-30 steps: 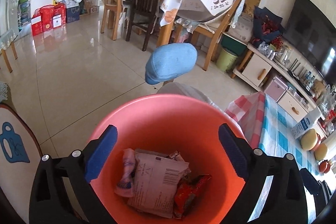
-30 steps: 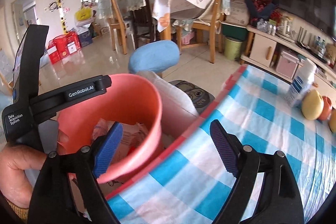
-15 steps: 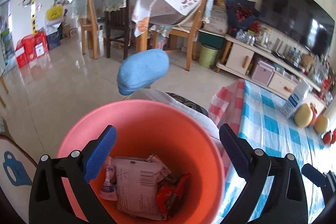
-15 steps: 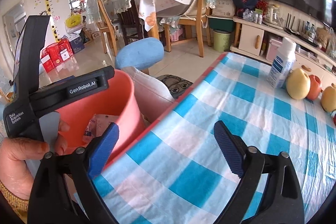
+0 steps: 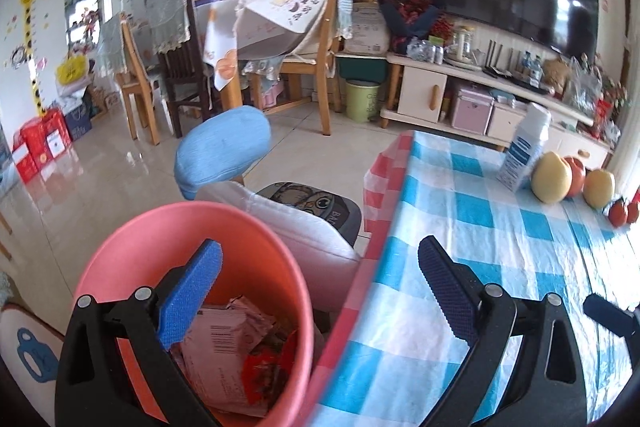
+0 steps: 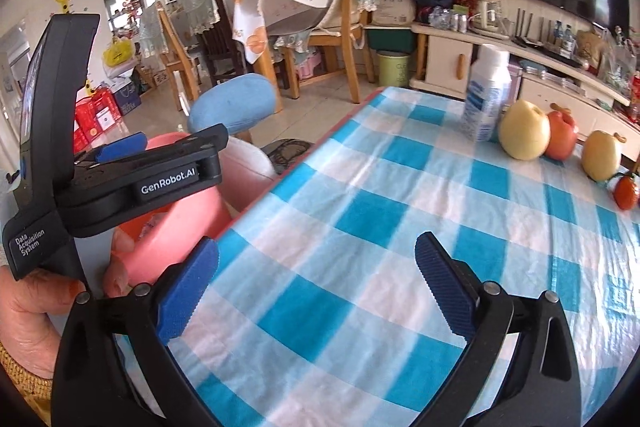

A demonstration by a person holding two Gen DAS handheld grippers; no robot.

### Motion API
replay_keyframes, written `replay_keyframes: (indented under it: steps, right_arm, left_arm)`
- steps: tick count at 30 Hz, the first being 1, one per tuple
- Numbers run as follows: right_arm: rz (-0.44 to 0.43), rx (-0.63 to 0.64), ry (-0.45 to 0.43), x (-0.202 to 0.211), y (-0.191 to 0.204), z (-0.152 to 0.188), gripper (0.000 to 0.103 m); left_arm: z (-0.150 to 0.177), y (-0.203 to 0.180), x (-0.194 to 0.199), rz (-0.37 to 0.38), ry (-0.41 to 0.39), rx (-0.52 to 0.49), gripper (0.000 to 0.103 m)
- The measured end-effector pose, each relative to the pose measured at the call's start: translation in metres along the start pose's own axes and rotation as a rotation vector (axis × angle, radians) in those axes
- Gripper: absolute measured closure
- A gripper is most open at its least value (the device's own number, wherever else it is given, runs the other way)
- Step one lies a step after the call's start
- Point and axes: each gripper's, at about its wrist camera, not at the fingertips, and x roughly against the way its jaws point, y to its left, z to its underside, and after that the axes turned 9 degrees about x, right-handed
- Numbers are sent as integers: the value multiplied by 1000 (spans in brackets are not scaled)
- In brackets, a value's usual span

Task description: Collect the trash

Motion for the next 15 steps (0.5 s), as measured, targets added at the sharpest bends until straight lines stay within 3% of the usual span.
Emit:
replay_keyframes:
  steps: [15]
  right_arm:
    - [159,32,-26,39,-43,28,4]
  left_arm:
    - [22,-64,19,107,-7,-115,6]
